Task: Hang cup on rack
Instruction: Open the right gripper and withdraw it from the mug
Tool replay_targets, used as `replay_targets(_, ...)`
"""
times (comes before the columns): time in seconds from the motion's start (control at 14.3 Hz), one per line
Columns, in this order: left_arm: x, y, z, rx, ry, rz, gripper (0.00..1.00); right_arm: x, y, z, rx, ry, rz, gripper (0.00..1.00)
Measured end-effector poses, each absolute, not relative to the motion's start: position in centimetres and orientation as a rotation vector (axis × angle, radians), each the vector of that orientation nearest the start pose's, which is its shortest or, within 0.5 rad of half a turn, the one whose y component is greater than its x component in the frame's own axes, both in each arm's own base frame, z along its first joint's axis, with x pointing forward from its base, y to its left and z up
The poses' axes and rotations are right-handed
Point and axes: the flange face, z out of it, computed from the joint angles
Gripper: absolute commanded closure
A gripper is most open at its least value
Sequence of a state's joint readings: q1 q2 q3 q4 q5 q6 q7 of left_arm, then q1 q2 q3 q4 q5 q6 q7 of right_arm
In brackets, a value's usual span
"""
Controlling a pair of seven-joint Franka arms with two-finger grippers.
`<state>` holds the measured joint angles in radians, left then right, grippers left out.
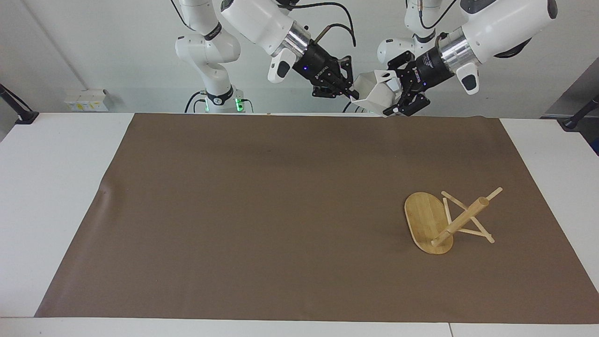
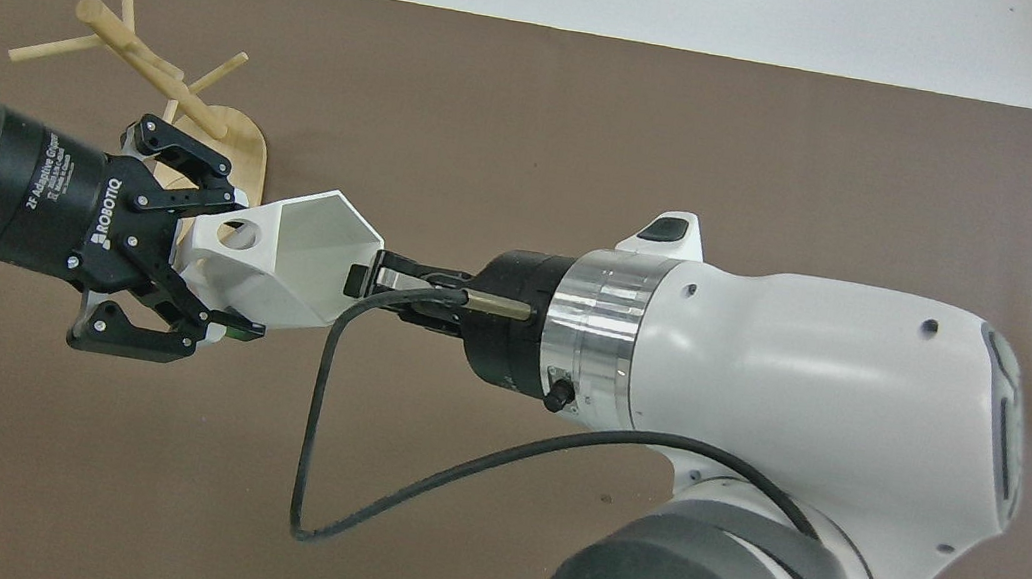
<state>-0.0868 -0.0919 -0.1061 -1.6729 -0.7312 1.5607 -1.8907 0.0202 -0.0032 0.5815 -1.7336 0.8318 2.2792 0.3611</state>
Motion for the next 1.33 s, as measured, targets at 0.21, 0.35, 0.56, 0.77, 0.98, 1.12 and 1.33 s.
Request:
replay_targets(0.21, 49.9, -17.3, 65.1, 1.754, 1.999, -0.88, 1.0, 48.9, 35.9, 63.1, -2.225, 0.155, -0.122, 1.0)
replay_targets(0.35, 49.8, -17.2, 65.1, 1.752, 2.0, -0.88, 1.0, 48.8, 36.0, 63.1, -2.225, 0.153, -0.122, 1.0)
replay_targets(0.56, 49.7, -17.2, 65.0, 1.749, 2.004, -0.88, 1.0, 48.8, 36.0, 63.1, -2.225, 0.152, -0.121, 0.93)
replay_targets(0.77, 49.7, -17.0, 64.8, 1.728, 2.032, -0.891, 1.0, 48.8, 36.0, 63.1, -2.225, 0.154, -0.122, 0.54)
replay_targets(0.98, 49.7, -16.7, 64.6, 1.713, 2.049, -0.896, 1.0, 48.8, 36.0, 63.1, -2.225, 0.154, -0.122, 0.18)
replay_targets(1.12, 49.7, -16.6, 64.4, 1.703, 2.06, -0.899, 1.0, 48.8, 36.0, 63.1, -2.225, 0.154, -0.122, 0.0)
replay_targets(1.33, 50.0, -16.1, 63.2, 1.618, 2.128, -0.859, 1.0, 48.8, 36.0, 63.1, -2.225, 0.154, -0.122, 0.0)
